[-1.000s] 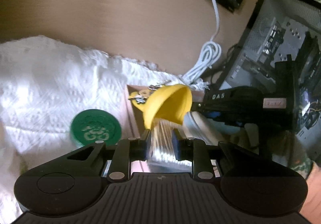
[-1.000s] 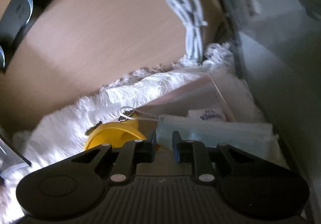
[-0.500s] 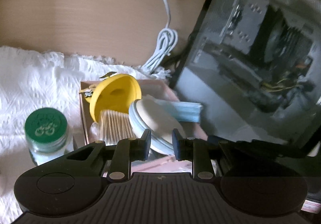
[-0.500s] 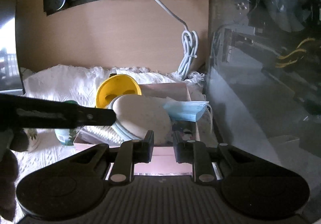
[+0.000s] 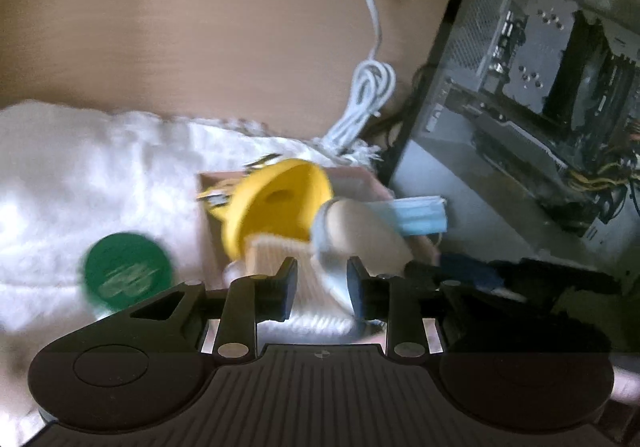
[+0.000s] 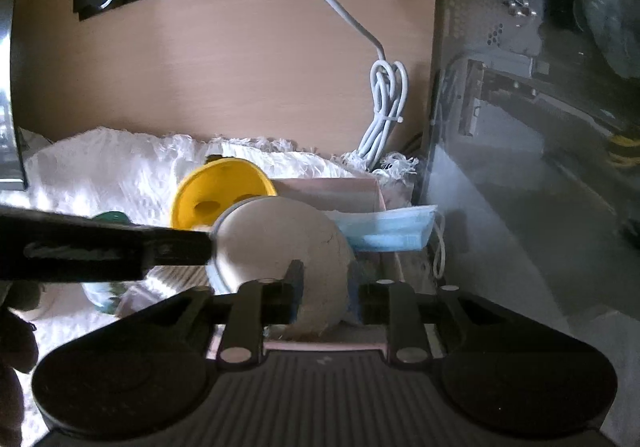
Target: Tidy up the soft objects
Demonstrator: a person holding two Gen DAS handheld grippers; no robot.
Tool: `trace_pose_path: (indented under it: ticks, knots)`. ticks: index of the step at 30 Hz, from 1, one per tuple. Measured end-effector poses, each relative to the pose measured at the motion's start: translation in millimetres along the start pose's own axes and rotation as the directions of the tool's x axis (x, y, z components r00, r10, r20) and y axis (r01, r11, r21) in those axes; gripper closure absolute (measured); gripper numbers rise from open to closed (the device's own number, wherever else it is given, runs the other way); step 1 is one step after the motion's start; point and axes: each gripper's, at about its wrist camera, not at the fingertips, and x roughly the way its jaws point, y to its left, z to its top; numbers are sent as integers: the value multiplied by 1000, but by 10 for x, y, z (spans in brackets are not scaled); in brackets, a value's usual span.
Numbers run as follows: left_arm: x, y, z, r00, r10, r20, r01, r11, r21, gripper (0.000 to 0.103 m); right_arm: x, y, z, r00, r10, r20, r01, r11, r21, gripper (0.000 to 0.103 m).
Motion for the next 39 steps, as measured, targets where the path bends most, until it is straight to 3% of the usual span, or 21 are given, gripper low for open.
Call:
trace_pose_path:
  ticks: [3,6,10,13,15,17,23,26,31,39]
  knots:
    - [-334,16,-240,997,74,37,-74,997,-7,73,-184,36,-84,999,37,-2,-37,999,-12,52]
    - [-603,12,-589,990,142,27,-142,990,-12,73,-327,104,-242,997,74,-28,-74,997,-24,39]
    - [-749,-16,-1107,974,227,-5,-227,974,-16,73,-321,213,-514,986,122,-113,-128,991,-43,38]
    - [-671,-27,-1333,961,275,-17,-276,961,-33,73,-182,315,-713,975,115,-191,-135,986,-96,38]
    - [-588,-53,-1380,956,292,-12,-292,956,-38,73,-66,347,-818,969,76,-234,-107,987,-123,38]
    - [-511,-94,-1381,950,311,-4,-311,950,-29,73,-57,345,-902,976,43,-212,-71,990,-126,31]
    - [-312,-190,-1375,941,337,-10,-337,941,-6,73,11,257,-928,978,-29,-207,5,993,-119,1]
    - [-234,-203,-1340,939,345,-10,-345,939,-3,72,102,115,-907,972,27,-232,-34,999,-26,0]
    - [-180,-232,-1338,934,359,2,-359,933,18,72,107,61,-1002,989,15,-150,-20,999,-34,0]
    - [-105,-257,-1315,924,381,13,-381,924,38,72,131,64,-1020,990,17,-140,-21,999,-25,0]
